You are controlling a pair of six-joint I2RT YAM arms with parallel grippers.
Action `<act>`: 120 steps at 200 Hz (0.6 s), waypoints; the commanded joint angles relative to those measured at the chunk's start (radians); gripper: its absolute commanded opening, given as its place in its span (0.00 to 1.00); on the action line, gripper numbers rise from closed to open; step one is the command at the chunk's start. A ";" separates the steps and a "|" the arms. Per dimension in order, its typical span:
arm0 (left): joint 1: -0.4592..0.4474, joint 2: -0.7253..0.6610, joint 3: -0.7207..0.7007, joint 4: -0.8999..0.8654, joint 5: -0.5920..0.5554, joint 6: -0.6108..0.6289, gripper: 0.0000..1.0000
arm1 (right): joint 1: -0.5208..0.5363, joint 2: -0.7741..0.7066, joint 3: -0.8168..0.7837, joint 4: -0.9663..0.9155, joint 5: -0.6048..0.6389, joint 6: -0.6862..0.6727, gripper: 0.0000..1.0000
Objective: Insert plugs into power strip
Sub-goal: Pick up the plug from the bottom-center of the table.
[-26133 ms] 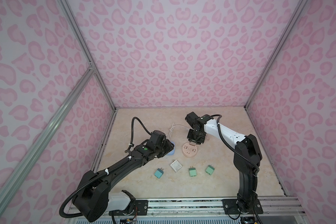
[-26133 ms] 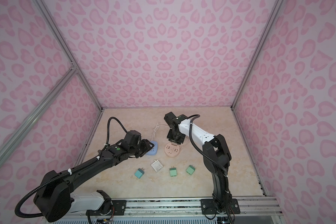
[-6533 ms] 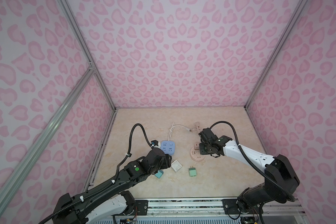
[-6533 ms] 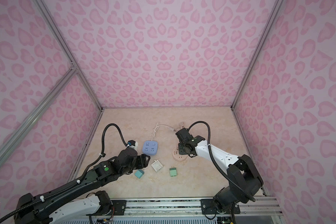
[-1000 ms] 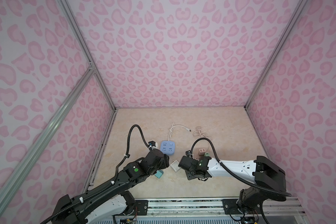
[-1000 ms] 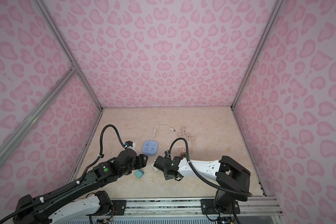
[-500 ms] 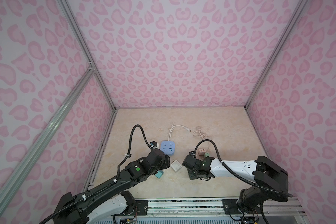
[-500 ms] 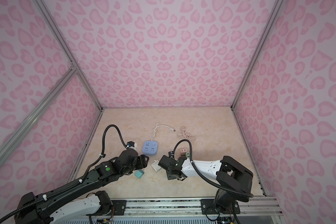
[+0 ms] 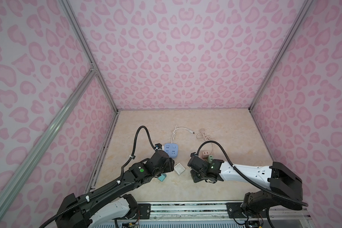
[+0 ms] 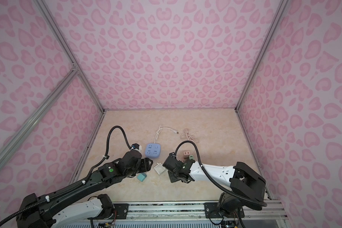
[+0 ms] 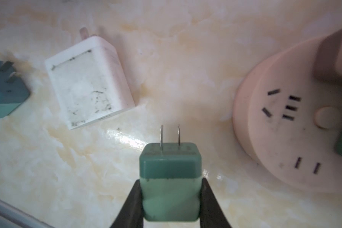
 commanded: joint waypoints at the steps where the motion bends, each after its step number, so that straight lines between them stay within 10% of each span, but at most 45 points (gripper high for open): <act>1: 0.002 0.029 0.017 0.005 0.079 0.024 0.63 | 0.016 -0.045 -0.007 0.010 -0.036 -0.126 0.00; 120: 0.001 0.113 -0.054 0.342 0.511 -0.013 0.59 | 0.034 -0.134 0.026 0.068 -0.141 -0.246 0.00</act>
